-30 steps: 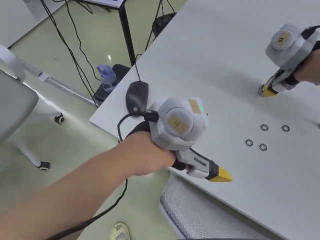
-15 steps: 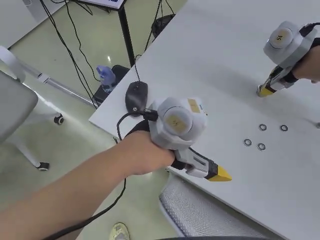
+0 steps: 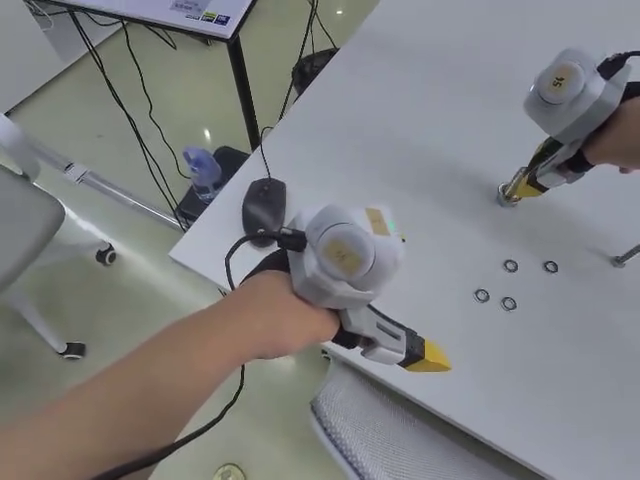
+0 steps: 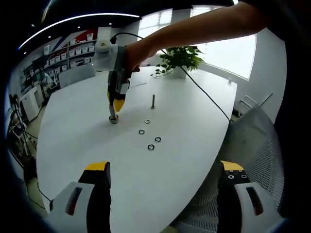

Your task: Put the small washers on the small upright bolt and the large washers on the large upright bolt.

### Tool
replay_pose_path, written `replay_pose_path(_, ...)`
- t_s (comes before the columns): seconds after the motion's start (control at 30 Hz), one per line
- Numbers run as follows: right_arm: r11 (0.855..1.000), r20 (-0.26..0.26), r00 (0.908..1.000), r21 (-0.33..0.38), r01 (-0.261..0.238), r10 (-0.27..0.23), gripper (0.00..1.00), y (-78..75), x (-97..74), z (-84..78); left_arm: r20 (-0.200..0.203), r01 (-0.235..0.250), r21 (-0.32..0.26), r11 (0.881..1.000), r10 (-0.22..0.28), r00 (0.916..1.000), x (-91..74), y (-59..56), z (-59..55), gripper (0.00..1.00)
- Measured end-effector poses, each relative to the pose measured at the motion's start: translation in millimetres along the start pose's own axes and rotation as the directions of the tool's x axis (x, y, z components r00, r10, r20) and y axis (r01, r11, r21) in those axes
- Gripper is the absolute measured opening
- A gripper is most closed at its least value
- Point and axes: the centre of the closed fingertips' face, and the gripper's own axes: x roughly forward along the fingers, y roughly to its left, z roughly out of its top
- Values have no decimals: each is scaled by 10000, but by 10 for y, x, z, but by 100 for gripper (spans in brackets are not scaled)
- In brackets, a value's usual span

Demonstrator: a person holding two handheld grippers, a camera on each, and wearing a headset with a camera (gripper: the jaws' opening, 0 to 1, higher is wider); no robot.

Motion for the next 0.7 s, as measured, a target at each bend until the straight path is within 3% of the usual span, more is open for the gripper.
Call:
replay_pose_path(0.37, 10000, 26, 10000, 24, -10, 10, 31, 140, -263, -112, 314, -41, -6, 10000, 41, 9995, -55, 73, 112, 91)
replay_pose_path(0.53, 10000, 113, 9999, 78, -41, 40, 31, 305, -390, -199, 474, 95, -78, 9999, -91, 9988, -66, 67, 158, 91)
replay_pose_path(0.7, 9999, 150, 9999, 151, -81, 79, 31, 439, -429, -265, 372, 142, 104, 9998, -146, 9992, -74, 67, 161, 91)
